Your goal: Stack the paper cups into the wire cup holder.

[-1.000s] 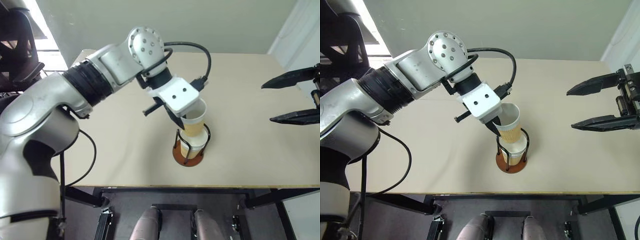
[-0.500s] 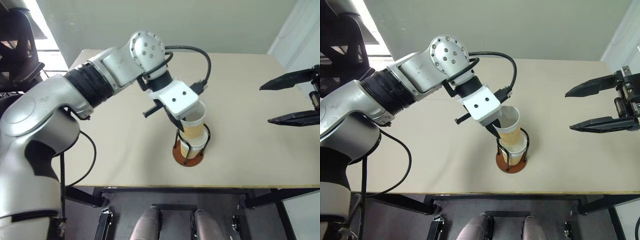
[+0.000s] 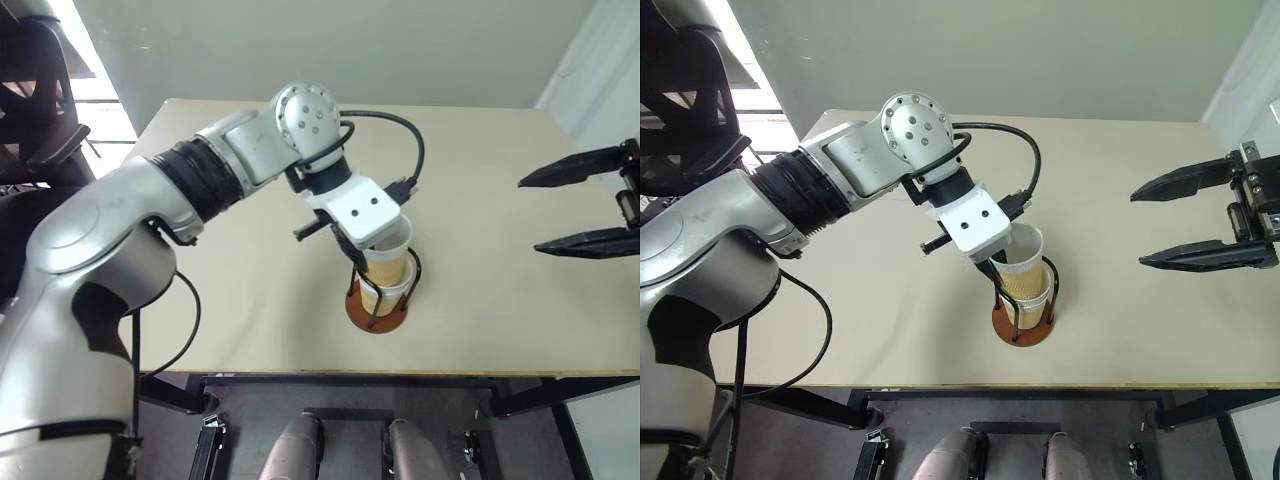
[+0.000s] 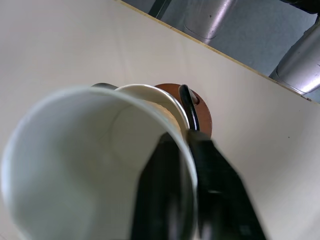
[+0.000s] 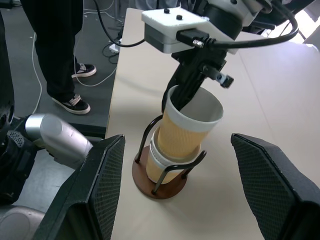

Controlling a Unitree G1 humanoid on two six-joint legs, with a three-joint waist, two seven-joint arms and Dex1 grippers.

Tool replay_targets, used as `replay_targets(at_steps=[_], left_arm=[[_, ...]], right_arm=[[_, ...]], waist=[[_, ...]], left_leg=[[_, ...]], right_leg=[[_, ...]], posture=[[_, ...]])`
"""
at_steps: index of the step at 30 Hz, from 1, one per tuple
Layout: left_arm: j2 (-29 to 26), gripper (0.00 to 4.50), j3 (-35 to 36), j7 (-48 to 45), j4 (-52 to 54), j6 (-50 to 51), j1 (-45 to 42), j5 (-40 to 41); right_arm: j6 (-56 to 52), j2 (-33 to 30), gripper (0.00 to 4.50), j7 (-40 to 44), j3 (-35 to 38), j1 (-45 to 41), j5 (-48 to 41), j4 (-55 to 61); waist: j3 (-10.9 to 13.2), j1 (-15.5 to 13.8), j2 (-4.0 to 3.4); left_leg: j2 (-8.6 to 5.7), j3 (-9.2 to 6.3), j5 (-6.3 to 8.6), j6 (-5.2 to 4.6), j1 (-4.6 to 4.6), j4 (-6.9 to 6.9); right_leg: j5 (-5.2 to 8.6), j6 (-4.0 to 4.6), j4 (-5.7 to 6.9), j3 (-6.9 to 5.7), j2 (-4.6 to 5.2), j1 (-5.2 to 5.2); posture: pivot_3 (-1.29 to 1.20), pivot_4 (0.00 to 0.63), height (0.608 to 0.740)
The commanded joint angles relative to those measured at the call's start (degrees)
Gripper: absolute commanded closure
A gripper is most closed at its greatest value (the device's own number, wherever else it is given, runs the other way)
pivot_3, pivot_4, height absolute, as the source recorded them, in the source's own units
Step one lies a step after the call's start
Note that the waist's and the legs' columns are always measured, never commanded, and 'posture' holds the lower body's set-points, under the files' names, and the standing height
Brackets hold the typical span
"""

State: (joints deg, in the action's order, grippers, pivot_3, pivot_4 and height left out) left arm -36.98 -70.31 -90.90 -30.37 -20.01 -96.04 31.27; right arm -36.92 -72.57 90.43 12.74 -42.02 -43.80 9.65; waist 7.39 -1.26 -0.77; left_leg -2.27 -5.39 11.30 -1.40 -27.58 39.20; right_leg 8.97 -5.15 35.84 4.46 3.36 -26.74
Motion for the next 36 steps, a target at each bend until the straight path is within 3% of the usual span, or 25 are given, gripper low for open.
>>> replay_targets(at_steps=[1, 9, 14, 19, 28, 36], left_arm=[[0.32, 2.82, 2.36, -1.6, -0.44, -0.13, -0.88, -0.05], [1.74, 0.03, 7.37, -1.6, -3.75, 2.65, -0.85, 1.98], [2.84, 0.03, 21.22, -1.28, -8.44, 12.75, 3.25, 4.29], [2.8, 0.03, 37.68, 7.65, -10.86, 22.35, 10.28, 1.86], [-0.23, 0.03, 57.76, 26.83, 2.35, 35.94, 29.37, -0.89], [2.02, 0.03, 70.21, 43.5, 11.8, 41.92, 41.63, -2.09]], right_arm=[[0.07, -1.43, 1.07, -0.26, 2.96, -0.04, -1.09, 1.22], [0.84, -1.22, 1.07, -0.21, 2.3, -0.32, -0.54, 0.65], [2.54, 1.18, 1.07, -4.13, 0.11, -2.69, 2.22, -1.58], [4.07, 7.11, 1.07, -11.51, -0.49, -2.79, 5.18, -4.13], [7.7, 17.22, 1.07, -22.7, -0.31, -1.05, 10.85, -11.43], [10.45, 24.06, 1.07, -34.71, -0.1, -1.05, 16.89, -19.95]], waist=[[0.0, -0.01, 0.0], [0.0, -0.02, 0.0], [-0.01, 0.03, -0.01], [0.0, 0.33, -0.01], [-0.02, 0.53, -0.05], [-0.02, 0.48, -0.05]], left_leg=[[0.0, 0.01, 0.0, 0.0, 0.0, 0.0], [-0.01, 0.01, -0.01, -0.01, -0.01, 0.01], [0.01, 0.02, -0.01, -0.01, 0.02, -0.01], [0.01, 0.07, -0.03, -0.04, 0.52, -0.08], [0.02, 0.04, -0.17, -0.02, 0.68, -0.09], [0.0, 0.08, -0.32, 0.02, 1.0, -0.2]], right_leg=[[0.0, 0.0, 0.0, -0.01, -0.01, 0.0], [-0.02, -0.03, 0.0, 0.0, 0.0, 0.0], [-0.01, -0.03, 0.0, 0.0, -0.01, 0.0], [-0.04, -0.05, 0.01, 0.02, -0.05, 0.37], [-0.09, -0.06, 0.04, 0.04, -0.1, 0.5], [-0.28, 0.16, 0.04, 0.05, -0.09, 0.69]], posture=[[0.0, 0.15, 0.74], [0.0, 0.15, 0.74], [0.0, 0.15, 0.74], [0.0, 0.15, 0.74], [0.0, 0.15, 0.74], [0.0, 0.15, 0.74]])
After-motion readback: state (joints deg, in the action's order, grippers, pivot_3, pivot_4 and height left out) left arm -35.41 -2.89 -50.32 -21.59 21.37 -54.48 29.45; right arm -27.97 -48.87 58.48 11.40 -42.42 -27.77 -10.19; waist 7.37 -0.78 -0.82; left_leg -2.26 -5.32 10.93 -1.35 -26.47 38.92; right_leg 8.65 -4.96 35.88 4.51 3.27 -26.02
